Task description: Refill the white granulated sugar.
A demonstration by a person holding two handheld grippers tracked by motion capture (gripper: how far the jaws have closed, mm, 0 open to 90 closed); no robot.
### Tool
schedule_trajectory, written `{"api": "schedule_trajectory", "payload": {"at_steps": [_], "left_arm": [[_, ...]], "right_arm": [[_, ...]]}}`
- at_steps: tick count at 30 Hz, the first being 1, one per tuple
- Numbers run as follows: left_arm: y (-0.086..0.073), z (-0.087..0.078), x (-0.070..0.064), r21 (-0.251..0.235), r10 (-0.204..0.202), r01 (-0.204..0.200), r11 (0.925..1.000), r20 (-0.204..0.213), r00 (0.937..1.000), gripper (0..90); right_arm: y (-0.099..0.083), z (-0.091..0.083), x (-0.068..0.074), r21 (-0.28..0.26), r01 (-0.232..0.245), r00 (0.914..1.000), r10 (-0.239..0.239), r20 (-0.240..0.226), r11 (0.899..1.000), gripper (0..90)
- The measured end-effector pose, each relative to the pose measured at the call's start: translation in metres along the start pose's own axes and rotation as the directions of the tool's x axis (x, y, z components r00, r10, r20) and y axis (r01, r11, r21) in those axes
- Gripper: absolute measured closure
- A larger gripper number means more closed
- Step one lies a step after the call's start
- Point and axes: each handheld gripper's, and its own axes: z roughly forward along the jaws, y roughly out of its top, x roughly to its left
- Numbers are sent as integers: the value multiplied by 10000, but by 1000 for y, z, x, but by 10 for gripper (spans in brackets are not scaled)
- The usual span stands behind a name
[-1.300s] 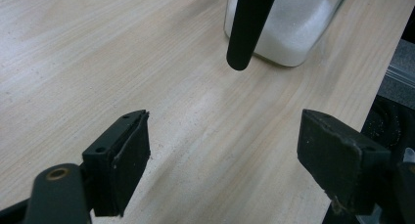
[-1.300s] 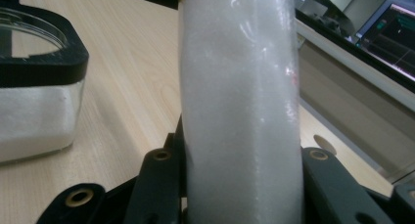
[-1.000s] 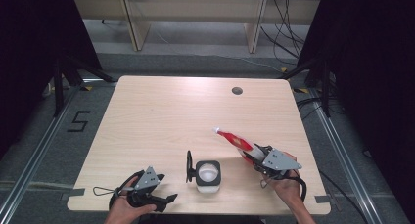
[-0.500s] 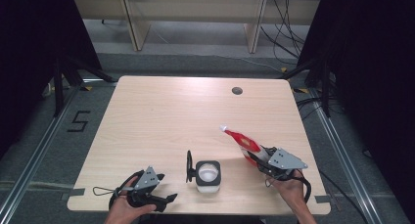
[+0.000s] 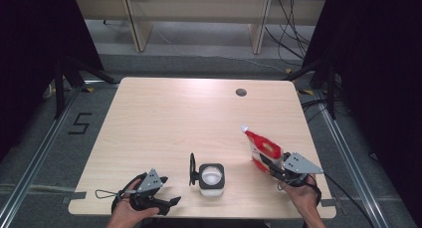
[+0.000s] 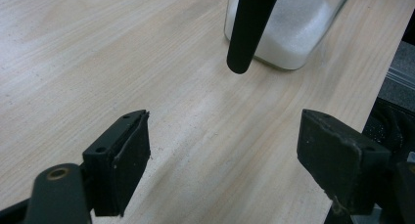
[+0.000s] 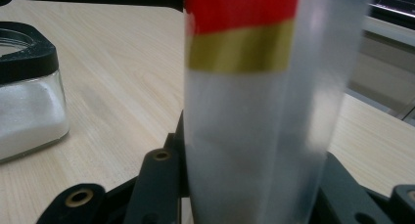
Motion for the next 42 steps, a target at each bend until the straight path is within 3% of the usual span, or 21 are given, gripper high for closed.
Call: {"api": "schedule_trajectory", "payload": {"at_steps": [3,7,12,13,15,16,17,18,19,20,21,24,26,28,30,32,33,34,36,38,42], "left_arm": [[1,-2,3,138,524,-523,9985,-77,9986,195],[0,-1,1,-11,96,-96,10000,-64,9999,195],[0,0,0,-63,-23,23,10000,-48,10000,195],[0,-1,2,98,214,-213,9997,-89,9997,195],[0,-1,2,57,192,-192,9998,-77,9998,195],[1,-2,3,39,356,-356,9994,-12,9994,195],[0,-2,2,-13,71,-71,10000,1,10000,195],[0,-2,2,12,81,-81,10000,-17,10000,195],[0,-2,2,5,64,-64,10000,-45,10000,195],[0,-1,0,-225,-158,158,9996,-4,9999,195],[0,-3,3,-16,167,-167,9999,-105,9998,195],[1,-4,3,-41,363,-363,9993,-60,9993,195],[1,-3,2,-230,180,-181,9996,-40,9998,195],[1,-4,3,-184,246,-247,9995,-44,9997,195],[1,-5,4,-78,354,-354,9993,-37,9994,195],[1,-5,4,-81,358,-358,9993,-39,9994,195],[2,-5,4,-69,382,-383,9992,-36,9993,195],[1,-4,3,-206,228,-229,9995,-48,9997,195],[1,-4,3,-184,266,-267,9995,-49,9996,195],[1,-4,2,-195,-17,16,9998,-49,10000,195],[1,-5,3,-124,47,-48,9999,-92,9999,195]], "right_arm": [[-1,-3,-1,-38,-67,9999,67,152,10000,661],[-4,-9,-3,16,-189,9993,188,308,9998,652],[-8,-15,-4,-141,-956,9945,961,411,9953,637],[-8,-15,-4,-219,-795,9954,806,526,9966,632],[-7,-15,-2,-182,-736,9958,745,525,9971,603],[-7,-16,0,-48,-985,9936,987,553,9951,583],[-6,-17,0,-85,-1213,9910,1215,562,9926,561],[-5,-20,2,-78,-1567,9849,1569,737,9876,537],[-4,-23,0,-198,-1446,9862,1457,789,9893,510],[-4,-25,2,-171,-1776,9812,1784,731,9840,486],[-3,-28,3,-214,-1860,9791,1871,802,9823,463],[-2,-39,4,-193,-2149,9716,2158,969,9764,415],[-2,-46,6,-77,-2406,9624,2396,1277,9706,390],[-4,-50,5,-31,-2361,9639,2346,1258,9717,371],[-5,-53,9,21,-2734,9553,2713,1176,9619,356],[-5,-57,11,187,-2628,9565,2579,1360,9647,347],[-5,-58,12,215,-2400,9629,2352,1321,9705,344],[-5,-60,14,280,-2618,9567,2556,1392,9647,340],[-5,-62,17,374,-2625,9556,2544,1487,9642,338],[-5,-66,20,536,-2506,9587,2402,1521,9666,340],[-4,-72,30,750,-2536,9580,2396,1578,9644,342]]}}
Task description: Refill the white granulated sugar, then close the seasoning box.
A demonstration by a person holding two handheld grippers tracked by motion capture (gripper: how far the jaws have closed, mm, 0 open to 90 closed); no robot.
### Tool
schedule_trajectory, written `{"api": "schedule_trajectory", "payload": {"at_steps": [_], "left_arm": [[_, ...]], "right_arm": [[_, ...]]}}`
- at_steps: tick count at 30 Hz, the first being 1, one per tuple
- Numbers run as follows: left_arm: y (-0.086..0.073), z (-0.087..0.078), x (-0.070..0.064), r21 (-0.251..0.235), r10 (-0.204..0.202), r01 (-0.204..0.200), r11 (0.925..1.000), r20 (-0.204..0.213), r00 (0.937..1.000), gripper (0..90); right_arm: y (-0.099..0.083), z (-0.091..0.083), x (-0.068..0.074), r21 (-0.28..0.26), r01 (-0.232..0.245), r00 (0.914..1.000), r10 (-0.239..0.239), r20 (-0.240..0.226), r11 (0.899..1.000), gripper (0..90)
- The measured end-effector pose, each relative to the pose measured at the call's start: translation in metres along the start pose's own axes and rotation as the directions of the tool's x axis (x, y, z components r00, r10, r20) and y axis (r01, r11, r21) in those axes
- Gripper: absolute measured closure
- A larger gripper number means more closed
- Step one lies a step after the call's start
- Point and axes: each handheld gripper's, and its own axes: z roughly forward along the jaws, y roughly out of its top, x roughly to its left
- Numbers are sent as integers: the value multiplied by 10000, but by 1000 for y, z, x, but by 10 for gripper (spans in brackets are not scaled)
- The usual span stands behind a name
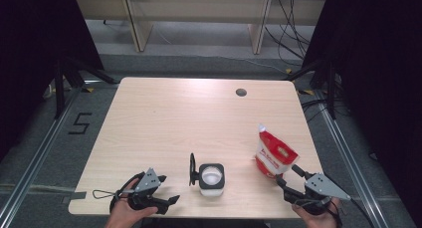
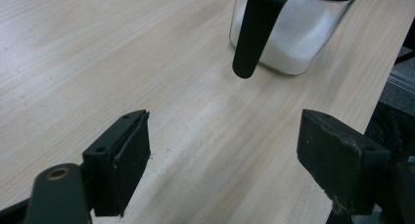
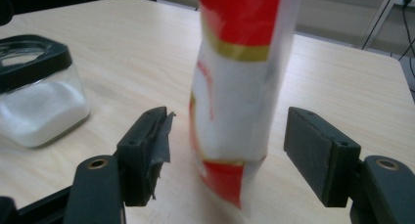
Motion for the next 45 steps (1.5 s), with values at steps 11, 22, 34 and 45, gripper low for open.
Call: {"api": "schedule_trajectory", "payload": {"at_steps": [11,22,34,45], "left_arm": [[1,-2,0,-10,64,-64,10000,33,10000,195],[5,-5,0,-504,-224,223,9985,-5,9997,244],[18,-20,2,-1348,-14,8,9909,-44,10000,529],[34,-22,-7,-1857,587,-553,9811,125,9982,876]], "right_arm": [[-4,-11,14,378,244,9996,-239,-137,9990,330],[-7,-17,21,567,406,9991,-402,-95,9976,322],[-10,-19,27,788,503,9983,-478,-335,9956,311],[-12,-21,26,626,747,9971,-738,-167,9952,309]]}}
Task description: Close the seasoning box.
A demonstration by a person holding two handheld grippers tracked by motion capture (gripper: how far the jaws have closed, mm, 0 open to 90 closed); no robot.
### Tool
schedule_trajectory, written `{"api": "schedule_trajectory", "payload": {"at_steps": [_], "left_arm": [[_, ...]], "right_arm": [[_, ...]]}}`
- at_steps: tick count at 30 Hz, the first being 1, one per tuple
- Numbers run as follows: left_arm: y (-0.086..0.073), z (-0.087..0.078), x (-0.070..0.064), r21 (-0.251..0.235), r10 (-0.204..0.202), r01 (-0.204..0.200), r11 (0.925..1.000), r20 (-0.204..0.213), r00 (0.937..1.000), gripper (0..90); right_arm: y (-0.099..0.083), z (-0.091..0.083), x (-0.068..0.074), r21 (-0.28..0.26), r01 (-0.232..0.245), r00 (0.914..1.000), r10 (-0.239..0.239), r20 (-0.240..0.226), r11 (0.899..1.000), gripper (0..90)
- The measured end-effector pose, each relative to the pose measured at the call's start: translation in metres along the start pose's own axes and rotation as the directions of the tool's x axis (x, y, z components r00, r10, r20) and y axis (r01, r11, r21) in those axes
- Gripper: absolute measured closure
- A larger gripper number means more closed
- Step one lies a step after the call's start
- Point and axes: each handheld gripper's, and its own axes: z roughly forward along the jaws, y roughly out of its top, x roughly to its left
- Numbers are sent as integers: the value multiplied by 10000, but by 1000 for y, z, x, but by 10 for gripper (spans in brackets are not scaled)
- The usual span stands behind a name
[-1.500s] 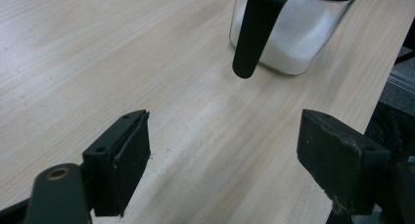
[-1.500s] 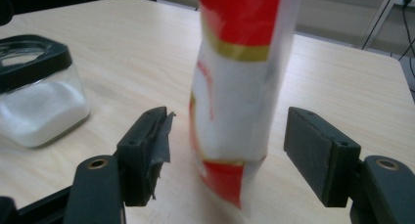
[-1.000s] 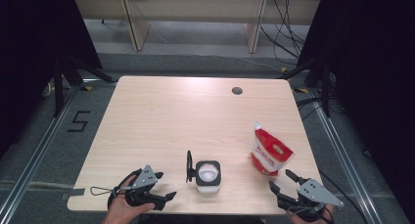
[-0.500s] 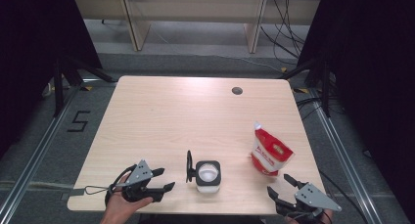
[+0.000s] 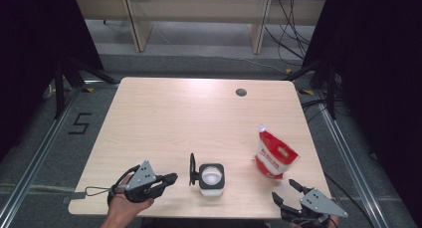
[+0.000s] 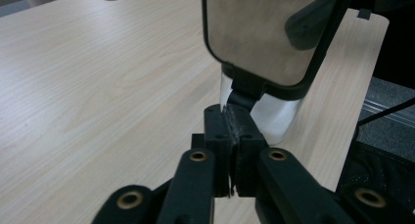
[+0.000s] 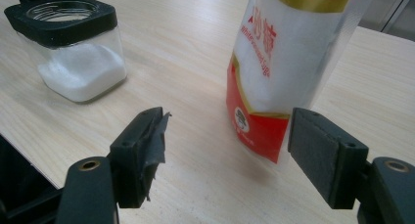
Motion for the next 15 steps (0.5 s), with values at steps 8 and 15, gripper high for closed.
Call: {"api": "schedule_trajectory", "payload": {"at_steps": [8,15], "left_arm": [[16,7,-7,5,416,-416,9991,199,9989,893],[26,9,-8,2,667,-667,9978,264,9974,894]], "right_arm": [[-1,-1,2,184,-195,9996,198,-187,9996,309],[-2,-1,3,304,-337,9991,344,-231,9990,309]]}}
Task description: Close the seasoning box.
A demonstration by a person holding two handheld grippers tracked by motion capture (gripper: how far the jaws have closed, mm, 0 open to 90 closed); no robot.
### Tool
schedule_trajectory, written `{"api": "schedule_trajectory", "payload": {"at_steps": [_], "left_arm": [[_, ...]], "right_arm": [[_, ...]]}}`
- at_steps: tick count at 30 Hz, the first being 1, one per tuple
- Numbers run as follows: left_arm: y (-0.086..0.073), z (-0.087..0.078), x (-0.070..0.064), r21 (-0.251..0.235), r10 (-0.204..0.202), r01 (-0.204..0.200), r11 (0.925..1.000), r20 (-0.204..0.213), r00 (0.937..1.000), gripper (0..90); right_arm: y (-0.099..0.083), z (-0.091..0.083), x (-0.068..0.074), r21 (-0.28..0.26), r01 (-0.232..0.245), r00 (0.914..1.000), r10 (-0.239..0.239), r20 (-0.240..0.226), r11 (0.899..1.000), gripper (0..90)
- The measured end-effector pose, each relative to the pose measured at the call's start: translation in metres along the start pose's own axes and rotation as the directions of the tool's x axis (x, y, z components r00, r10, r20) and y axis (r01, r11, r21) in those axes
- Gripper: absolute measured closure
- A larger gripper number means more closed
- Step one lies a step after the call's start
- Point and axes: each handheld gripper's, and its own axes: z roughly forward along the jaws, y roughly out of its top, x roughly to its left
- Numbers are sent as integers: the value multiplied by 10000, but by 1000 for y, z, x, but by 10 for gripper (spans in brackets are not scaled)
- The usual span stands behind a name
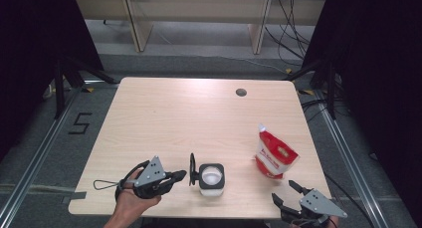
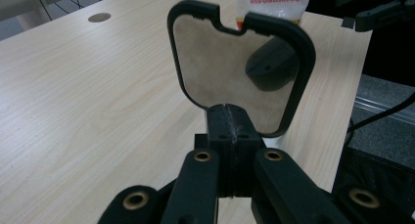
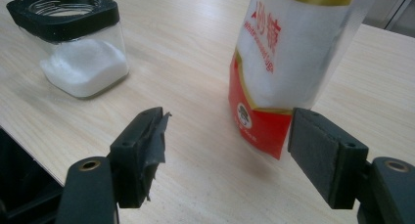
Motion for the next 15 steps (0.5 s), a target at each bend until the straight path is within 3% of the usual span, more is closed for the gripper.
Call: {"api": "schedule_trajectory", "payload": {"at_steps": [2,3,6,12,13,15], "left_arm": [[3,1,-1,-115,-228,228,9997,-18,9997,893],[6,1,0,-138,-27,26,9999,-25,10000,894],[11,0,-1,-274,90,-89,9996,57,9999,894],[17,1,-3,-293,181,-179,9994,76,9998,893],[17,2,-3,-257,199,-197,9995,65,9998,893],[18,2,-3,-249,285,-282,9993,93,9996,893]], "right_arm": [[0,0,0,-22,191,9998,-191,51,9998,309],[0,0,1,82,130,9999,-130,31,9999,309],[0,-1,3,188,-154,9998,151,132,9997,310],[0,-1,3,217,-103,9999,100,136,9997,310],[1,0,0,73,285,9995,-286,144,9996,310],[0,-1,2,145,52,9999,-54,136,9999,310]]}}
